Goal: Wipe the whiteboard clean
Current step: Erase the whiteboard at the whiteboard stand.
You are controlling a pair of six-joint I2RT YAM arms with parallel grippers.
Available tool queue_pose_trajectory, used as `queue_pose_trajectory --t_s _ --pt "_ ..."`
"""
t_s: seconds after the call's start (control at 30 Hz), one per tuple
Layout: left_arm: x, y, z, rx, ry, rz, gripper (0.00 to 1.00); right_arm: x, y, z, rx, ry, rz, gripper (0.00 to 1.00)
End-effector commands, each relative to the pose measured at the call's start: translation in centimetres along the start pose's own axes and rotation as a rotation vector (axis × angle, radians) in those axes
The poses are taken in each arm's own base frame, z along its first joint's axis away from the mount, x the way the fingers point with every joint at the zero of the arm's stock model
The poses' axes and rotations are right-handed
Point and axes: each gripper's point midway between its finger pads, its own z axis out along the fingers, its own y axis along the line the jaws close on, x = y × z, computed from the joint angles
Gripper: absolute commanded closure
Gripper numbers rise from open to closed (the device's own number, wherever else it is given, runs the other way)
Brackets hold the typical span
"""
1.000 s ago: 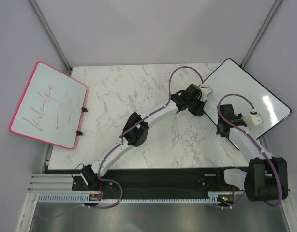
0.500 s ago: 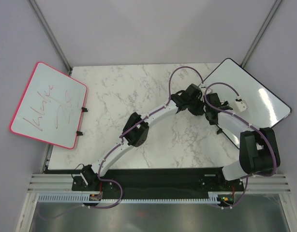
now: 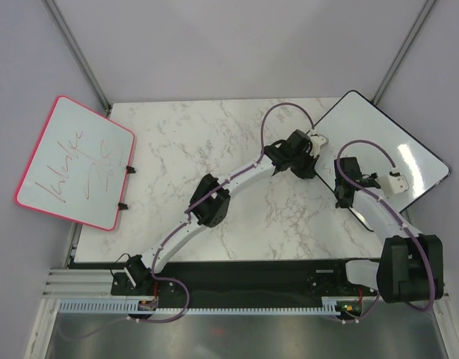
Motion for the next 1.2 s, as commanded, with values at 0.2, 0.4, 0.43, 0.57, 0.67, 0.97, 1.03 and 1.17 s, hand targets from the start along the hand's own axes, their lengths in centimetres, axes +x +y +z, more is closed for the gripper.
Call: queue_pose_trajectory --t_s 0.2,0.4,0.43,0.57,0.67,0.97,1.03,1.17 --pt "1.2 1.0 0.8 -0.019 0.02 -0.054 0.98 2.7 4.8 -0.1 -0.027 0.006 0.02 1.0" --pt "1.1 1.0 0.8 -0.017 0.019 -0.054 0.98 5.2 8.7 -1.0 -0.081 0.047 0.044 1.0" --pt "1.2 1.0 0.8 -0.017 0.02 -0.054 0.98 5.0 8.8 -1.0 -0.08 0.04 0.046 1.0" --pt "1.2 1.0 0.8 -0.015 0.02 -0.058 0.98 4.9 8.5 -1.0 -0.083 0.039 0.039 1.0" --pt "1.1 1.0 0.8 -0.014 0.021 -0.058 0.98 4.4 6.2 -0.3 -0.041 0.038 0.018 1.0" --pt "1.1 1.1 0.7 -0.013 0.019 -0.064 0.98 1.5 -1.7 1.7 0.09 0.023 -0.022 1.0" --pt "1.1 1.0 0.8 -0.012 0.019 -0.063 0.98 1.2 -1.0 1.5 0.077 0.029 -0.022 1.0" --pt "1.1 1.0 0.7 -0.012 0.021 -0.064 0.98 -1.9 1.7 1.2 0.044 -0.05 -0.057 1.0"
